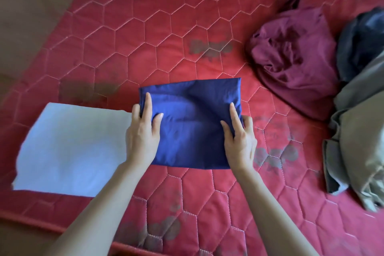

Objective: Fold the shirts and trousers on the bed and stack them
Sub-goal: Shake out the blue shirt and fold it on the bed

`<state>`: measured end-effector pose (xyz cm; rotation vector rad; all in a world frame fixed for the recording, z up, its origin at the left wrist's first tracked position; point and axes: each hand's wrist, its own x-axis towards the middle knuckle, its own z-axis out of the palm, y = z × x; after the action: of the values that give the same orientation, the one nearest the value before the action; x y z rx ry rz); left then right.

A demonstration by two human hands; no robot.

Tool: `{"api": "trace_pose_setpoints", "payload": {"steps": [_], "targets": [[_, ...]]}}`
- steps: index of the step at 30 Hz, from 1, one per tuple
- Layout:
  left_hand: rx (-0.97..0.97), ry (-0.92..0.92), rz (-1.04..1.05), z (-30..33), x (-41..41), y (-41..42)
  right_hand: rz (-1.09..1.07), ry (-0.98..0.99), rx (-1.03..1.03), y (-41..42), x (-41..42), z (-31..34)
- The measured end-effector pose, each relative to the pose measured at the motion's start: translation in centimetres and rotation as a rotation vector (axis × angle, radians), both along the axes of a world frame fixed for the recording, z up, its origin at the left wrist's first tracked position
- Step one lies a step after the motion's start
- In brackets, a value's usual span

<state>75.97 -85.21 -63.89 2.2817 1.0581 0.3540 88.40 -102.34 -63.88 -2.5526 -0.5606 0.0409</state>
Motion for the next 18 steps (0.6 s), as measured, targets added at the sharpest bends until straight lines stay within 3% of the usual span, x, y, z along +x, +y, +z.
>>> {"api": "trace_pose_setpoints", "payload": {"steps": [11,18], "targets": [[0.035,-0.079,0.054,8.0,-8.5,8.6,0.034,0.001,0.127,8.5,-8.0,7.9],[0.059,-0.096,0.033,6.8,-15.7,16.6,-0.014,-0.047,0.177,15.8,-15.9,6.5]]}}
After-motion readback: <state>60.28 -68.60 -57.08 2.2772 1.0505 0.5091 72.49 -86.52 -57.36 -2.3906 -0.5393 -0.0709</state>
